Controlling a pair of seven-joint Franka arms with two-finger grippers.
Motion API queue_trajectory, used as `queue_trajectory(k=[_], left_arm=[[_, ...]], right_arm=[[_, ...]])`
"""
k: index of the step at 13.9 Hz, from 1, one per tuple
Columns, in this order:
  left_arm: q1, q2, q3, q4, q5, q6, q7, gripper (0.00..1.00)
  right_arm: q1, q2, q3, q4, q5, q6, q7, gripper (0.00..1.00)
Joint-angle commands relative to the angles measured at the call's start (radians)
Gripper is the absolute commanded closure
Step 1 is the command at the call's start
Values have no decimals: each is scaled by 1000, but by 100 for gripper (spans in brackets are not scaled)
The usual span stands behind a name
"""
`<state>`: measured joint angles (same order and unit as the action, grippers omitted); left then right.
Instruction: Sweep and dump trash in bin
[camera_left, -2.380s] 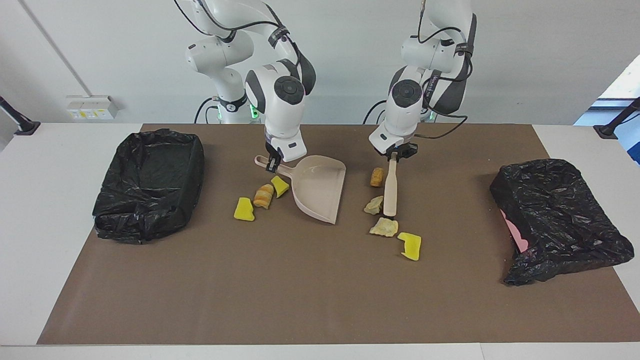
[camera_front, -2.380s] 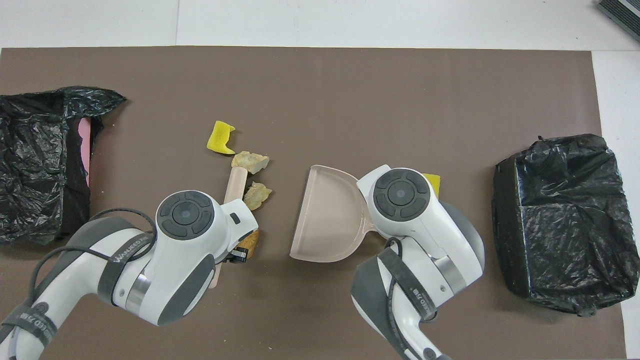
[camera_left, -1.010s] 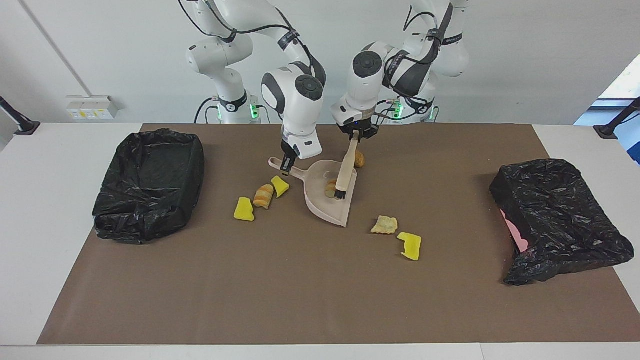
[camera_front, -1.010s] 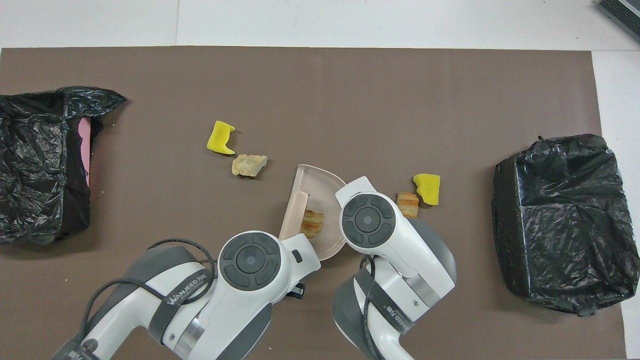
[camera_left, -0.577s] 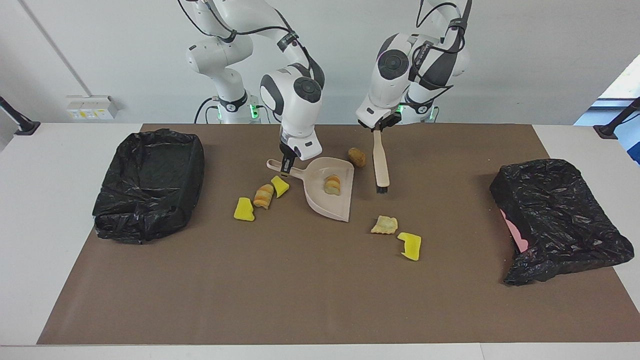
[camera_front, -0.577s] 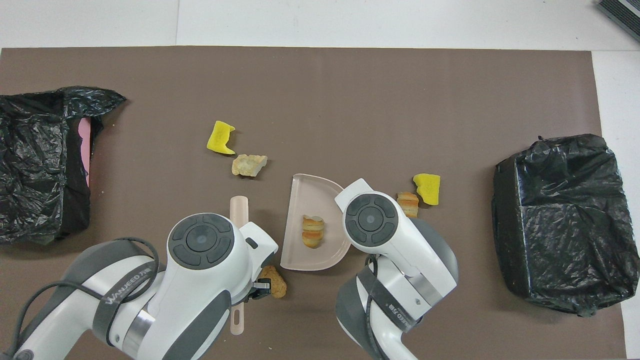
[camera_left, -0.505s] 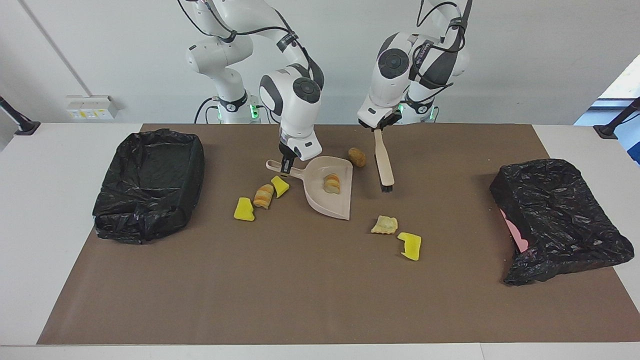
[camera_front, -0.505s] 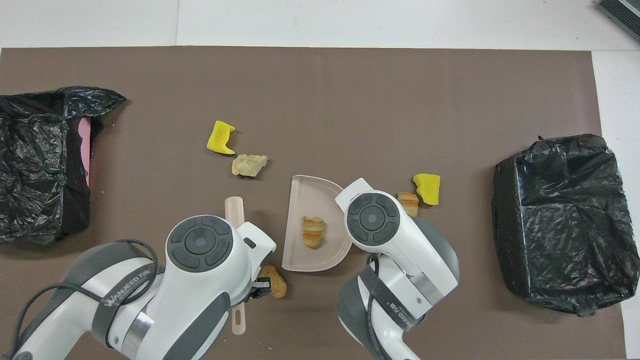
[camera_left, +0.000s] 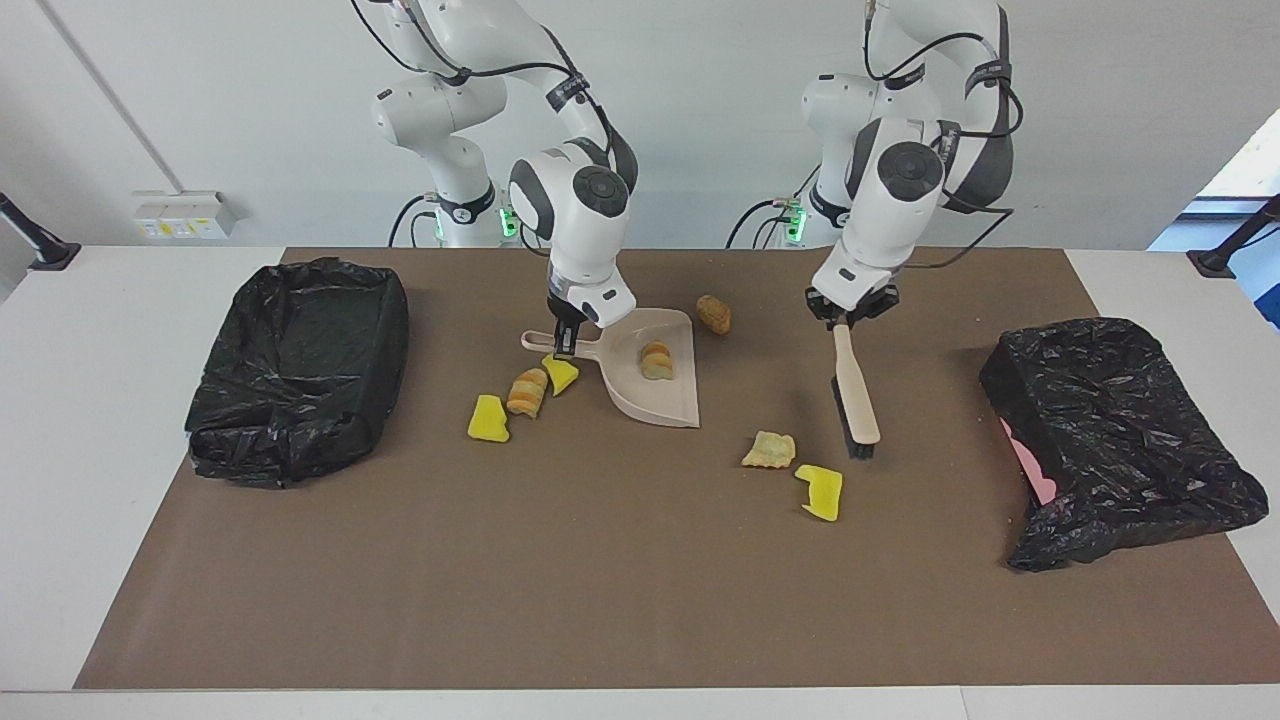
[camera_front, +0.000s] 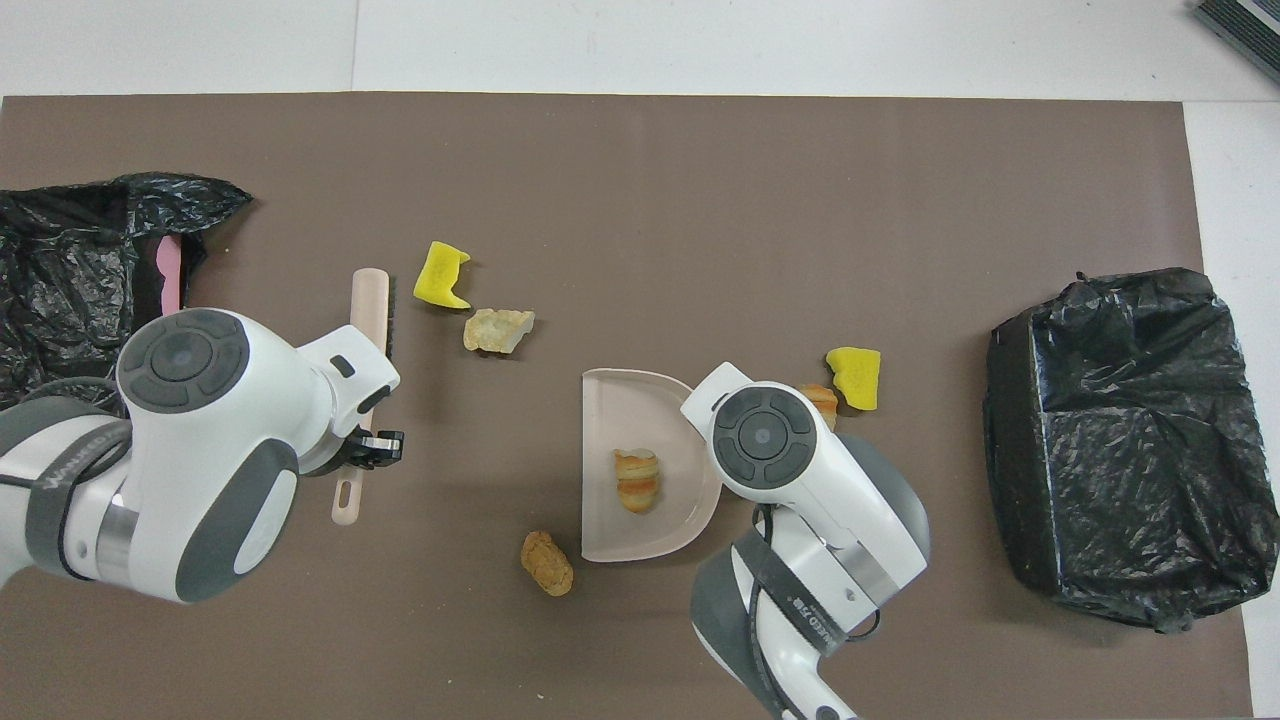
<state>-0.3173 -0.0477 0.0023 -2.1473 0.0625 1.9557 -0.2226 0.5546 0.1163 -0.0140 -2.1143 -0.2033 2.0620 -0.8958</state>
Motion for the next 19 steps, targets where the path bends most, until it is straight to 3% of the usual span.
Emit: queue_trajectory(k=[1, 6, 8, 12, 19], left_arm=[[56, 161, -16, 189, 42, 12, 116, 100], [89, 368, -16, 412, 131, 28, 227, 100], [106, 391, -19, 432, 120, 31, 319, 100], [89, 384, -21, 379, 115, -18, 393, 100], [-8, 264, -28, 180, 62, -58, 408, 100]], right_arm=[[-13, -24, 6, -46, -27, 50, -34, 100], [-25, -21, 6, -47, -18, 64, 0, 100], [-25, -21, 6, -47, -18, 64, 3, 100], [-22, -27, 6, -61, -11, 66, 44, 100], [-22, -29, 6, -64, -11, 69, 48, 100]])
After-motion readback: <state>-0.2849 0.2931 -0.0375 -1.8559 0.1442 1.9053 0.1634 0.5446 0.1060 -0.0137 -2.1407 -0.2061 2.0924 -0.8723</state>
